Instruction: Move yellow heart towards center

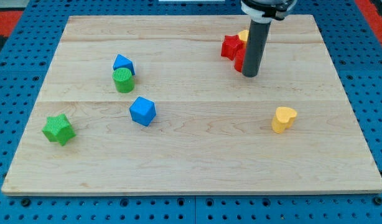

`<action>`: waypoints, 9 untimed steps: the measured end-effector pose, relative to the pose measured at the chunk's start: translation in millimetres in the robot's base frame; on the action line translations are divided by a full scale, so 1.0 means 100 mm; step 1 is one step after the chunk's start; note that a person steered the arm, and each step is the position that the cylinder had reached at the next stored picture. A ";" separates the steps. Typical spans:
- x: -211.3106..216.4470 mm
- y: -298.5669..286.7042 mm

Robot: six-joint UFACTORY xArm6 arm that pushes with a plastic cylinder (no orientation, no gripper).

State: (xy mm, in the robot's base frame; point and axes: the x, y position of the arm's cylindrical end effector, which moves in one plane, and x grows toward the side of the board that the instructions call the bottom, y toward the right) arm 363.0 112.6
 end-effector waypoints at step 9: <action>1.63 1.03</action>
State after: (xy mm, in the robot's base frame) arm 525.6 215.7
